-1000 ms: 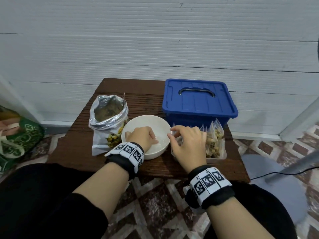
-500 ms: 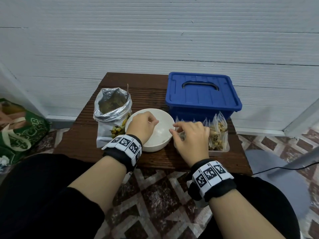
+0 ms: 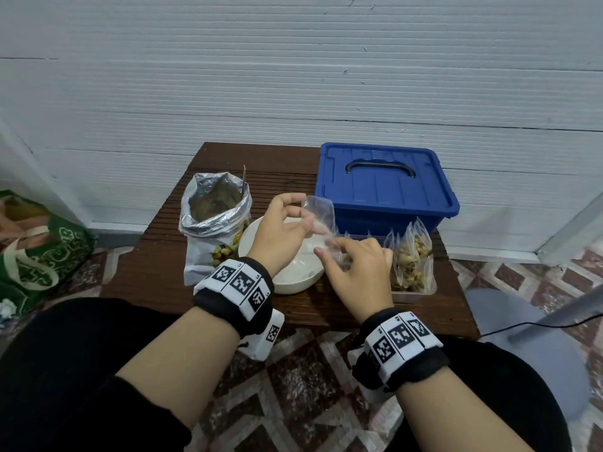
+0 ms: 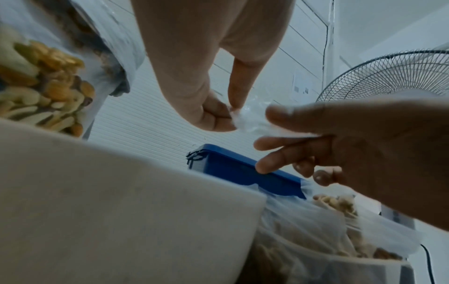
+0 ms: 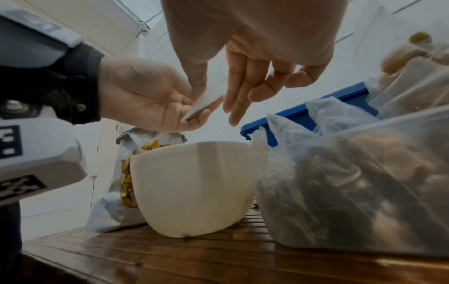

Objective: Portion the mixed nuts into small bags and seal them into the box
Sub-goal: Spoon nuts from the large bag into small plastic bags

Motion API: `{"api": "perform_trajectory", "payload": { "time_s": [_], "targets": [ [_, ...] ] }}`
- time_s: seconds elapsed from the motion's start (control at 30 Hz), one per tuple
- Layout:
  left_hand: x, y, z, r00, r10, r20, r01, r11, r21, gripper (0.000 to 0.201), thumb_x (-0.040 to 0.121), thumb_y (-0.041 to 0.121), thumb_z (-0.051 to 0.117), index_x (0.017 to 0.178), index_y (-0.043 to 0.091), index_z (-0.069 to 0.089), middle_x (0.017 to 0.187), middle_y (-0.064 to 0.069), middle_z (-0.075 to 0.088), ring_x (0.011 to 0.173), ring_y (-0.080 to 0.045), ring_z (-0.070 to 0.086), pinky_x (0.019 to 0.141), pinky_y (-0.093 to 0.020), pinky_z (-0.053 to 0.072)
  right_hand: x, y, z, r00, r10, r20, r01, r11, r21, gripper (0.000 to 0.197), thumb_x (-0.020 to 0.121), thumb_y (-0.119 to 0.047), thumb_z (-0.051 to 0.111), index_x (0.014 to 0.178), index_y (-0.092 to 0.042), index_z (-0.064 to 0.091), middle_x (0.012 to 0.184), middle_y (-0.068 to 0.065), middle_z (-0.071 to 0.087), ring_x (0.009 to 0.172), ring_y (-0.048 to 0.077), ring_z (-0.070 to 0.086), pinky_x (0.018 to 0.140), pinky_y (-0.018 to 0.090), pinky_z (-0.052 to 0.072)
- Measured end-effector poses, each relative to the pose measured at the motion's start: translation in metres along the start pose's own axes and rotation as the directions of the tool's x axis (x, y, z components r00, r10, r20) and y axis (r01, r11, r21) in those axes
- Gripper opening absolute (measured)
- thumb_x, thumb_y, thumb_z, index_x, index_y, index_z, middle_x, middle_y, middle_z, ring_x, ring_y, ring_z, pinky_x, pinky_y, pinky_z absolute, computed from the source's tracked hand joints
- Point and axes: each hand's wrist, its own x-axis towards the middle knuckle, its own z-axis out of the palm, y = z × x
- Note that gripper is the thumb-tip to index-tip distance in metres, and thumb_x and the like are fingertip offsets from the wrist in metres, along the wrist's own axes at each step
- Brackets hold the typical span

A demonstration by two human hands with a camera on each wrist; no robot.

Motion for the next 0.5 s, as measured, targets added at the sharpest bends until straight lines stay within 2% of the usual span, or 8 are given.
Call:
{"api": "perform_trajectory", "payload": {
  "time_s": [0.1,0.17,0.23,0.33,0.43,0.5],
  "targets": [
    [-0.001,0.004,0.000,1.000,-0.005,0.022,0.006,0.999,-0.052,0.028,0.093,0.009,0.059,0.120,0.013,0.054,0.081,0.001,0.059,0.079,-0.016,0.070,0.073,-0.023,0.054,0.000,0.001,-0.001,0.998,0.065,0.008,-0.065,0.991,0.116,0.024,0.083,-0.045,0.053,0.080,-0.026,0.067,0.066,-0.024,0.049,0.081,0.012,0.049,0.084,0.035,0.027],
    [-0.001,0.007,-0.002,0.999,0.029,0.041,-0.027,0.999,-0.046,0.017,0.092,0.017,0.061,0.109,0.012,0.063,0.082,0.001,0.061,0.080,-0.017,0.071,0.074,-0.026,0.052,0.000,0.000,-0.003,0.997,0.077,0.032,-0.081,0.983,0.163,0.015,0.082,-0.043,0.055,0.074,-0.031,0.060,0.062,-0.025,0.045,0.080,0.010,0.047,0.089,0.039,0.030],
    [-0.001,0.006,-0.004,0.998,0.051,0.024,-0.050,0.998,-0.030,0.007,0.092,0.019,0.061,0.092,0.013,0.064,0.085,-0.001,0.065,0.078,-0.015,0.070,0.075,-0.026,0.052,0.000,0.000,-0.005,0.996,0.074,0.044,-0.082,0.974,0.211,0.013,0.082,-0.041,0.058,0.073,-0.032,0.059,0.064,-0.025,0.048,0.079,0.011,0.049,0.093,0.043,0.035],
    [0.002,0.000,-0.009,0.999,0.007,-0.044,-0.009,0.998,-0.065,0.017,0.095,0.020,0.057,0.078,0.014,0.058,0.068,0.003,0.066,0.075,-0.019,0.064,0.076,-0.032,0.052,0.003,0.001,-0.008,0.991,0.128,0.037,-0.133,0.943,0.306,0.014,0.086,-0.029,0.067,0.074,-0.032,0.061,0.072,-0.021,0.058,0.083,0.014,0.056,0.087,0.046,0.046],
    [0.004,-0.003,-0.013,0.997,-0.055,-0.053,0.050,0.995,-0.081,0.019,0.095,0.018,0.056,0.077,0.012,0.058,0.062,0.003,0.065,0.070,-0.018,0.063,0.071,-0.029,0.047,0.007,0.004,-0.009,0.978,0.203,0.042,-0.204,0.903,0.379,0.017,0.088,-0.028,0.064,0.074,-0.035,0.058,0.077,-0.014,0.062,0.086,0.016,0.057,0.085,0.046,0.047],
    [0.002,-0.002,-0.014,0.999,-0.041,-0.016,0.039,0.996,-0.078,0.010,0.094,0.016,0.057,0.085,0.013,0.062,0.065,0.004,0.065,0.070,-0.015,0.066,0.070,-0.028,0.048,0.008,0.006,-0.011,0.978,0.204,0.052,-0.207,0.890,0.406,0.019,0.090,-0.028,0.061,0.074,-0.035,0.056,0.079,-0.009,0.062,0.085,0.018,0.058,0.084,0.044,0.048]
  ]
}}
